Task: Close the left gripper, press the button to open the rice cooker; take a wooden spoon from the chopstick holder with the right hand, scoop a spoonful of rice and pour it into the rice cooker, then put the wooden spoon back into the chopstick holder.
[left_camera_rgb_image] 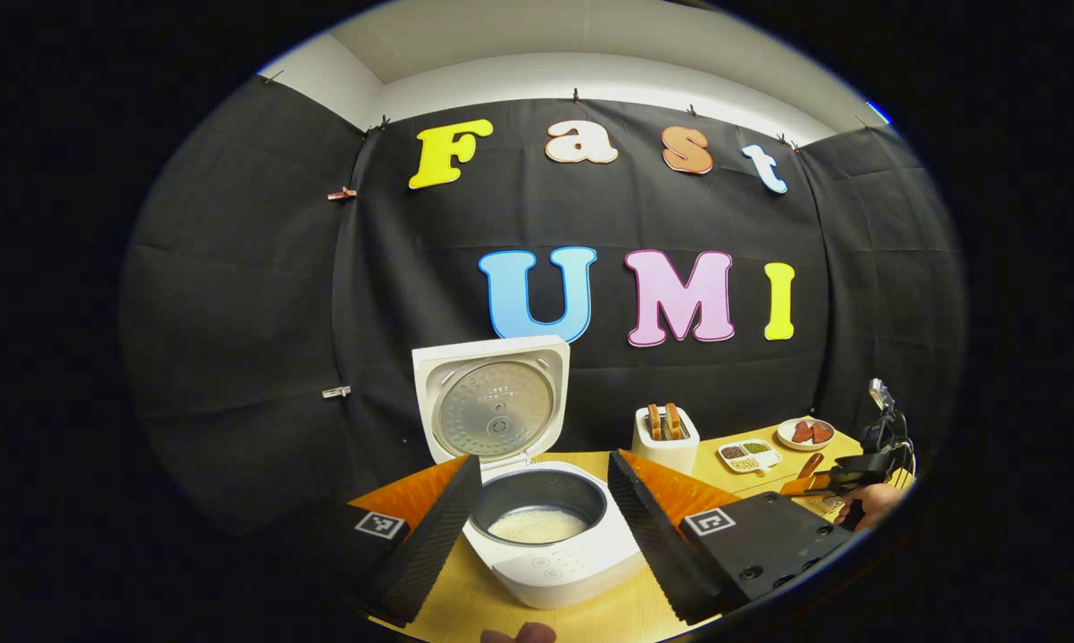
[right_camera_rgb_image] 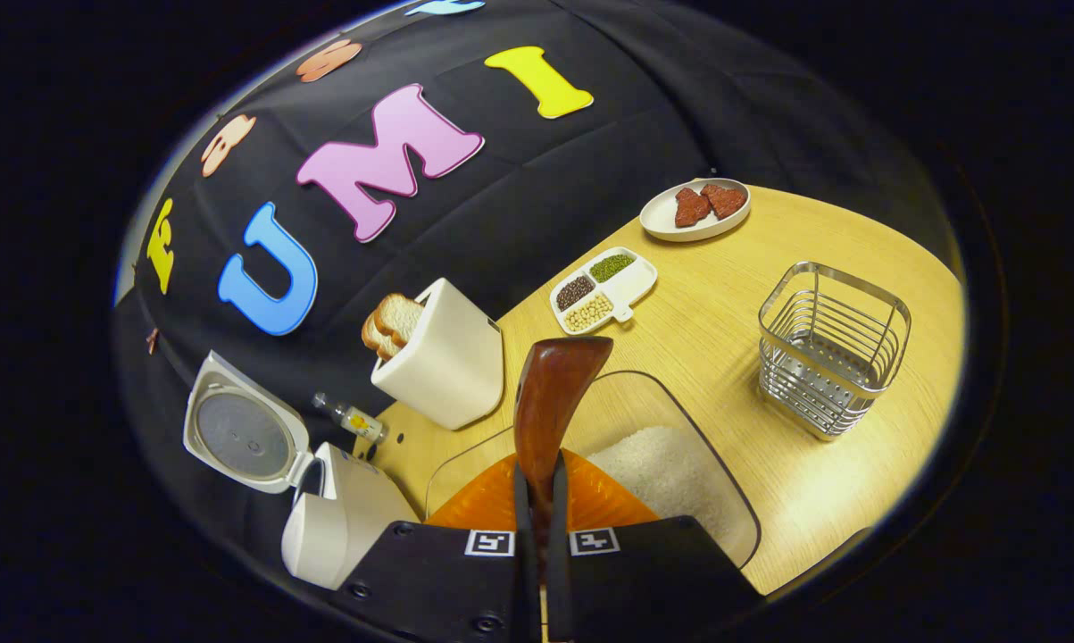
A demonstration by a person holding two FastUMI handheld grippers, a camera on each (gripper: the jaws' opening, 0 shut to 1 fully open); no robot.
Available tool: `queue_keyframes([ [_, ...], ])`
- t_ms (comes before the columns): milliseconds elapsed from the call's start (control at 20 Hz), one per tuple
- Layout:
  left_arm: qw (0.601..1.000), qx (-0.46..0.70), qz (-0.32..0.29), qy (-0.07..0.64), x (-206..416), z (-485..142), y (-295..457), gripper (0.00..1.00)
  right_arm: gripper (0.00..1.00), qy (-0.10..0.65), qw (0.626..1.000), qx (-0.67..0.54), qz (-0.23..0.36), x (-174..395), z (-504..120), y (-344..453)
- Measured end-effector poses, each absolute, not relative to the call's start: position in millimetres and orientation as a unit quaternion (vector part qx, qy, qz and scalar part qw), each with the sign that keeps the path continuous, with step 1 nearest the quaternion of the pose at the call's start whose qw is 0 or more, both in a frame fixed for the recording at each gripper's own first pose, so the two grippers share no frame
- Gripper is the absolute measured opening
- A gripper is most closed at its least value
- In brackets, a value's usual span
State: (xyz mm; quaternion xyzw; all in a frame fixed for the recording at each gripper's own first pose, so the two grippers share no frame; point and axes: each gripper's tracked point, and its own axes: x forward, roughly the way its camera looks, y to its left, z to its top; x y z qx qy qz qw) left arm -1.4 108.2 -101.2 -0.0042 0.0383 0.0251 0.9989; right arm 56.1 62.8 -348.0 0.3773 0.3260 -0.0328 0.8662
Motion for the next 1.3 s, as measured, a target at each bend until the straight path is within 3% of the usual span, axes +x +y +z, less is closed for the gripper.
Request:
queue_keyframes([
  [700,0.999,-0.012,0.028,0.034,-17.6,-95.2,117.2,0.98,0.08,0.26,0.792,0.55,-0.056,58.5,-282.5,17.3],
  [950,0.999,-0.03,0.025,0.034,-22.5,-98.3,118.3,0.98,0.08,0.25,0.765,0.593,-0.023,59.4,-228.7,42.7],
  [1300,0.998,-0.039,0.039,0.035,-28.3,-103.6,133.4,0.98,0.07,0.262,0.768,0.584,0.038,76.8,-163.8,126.5],
])
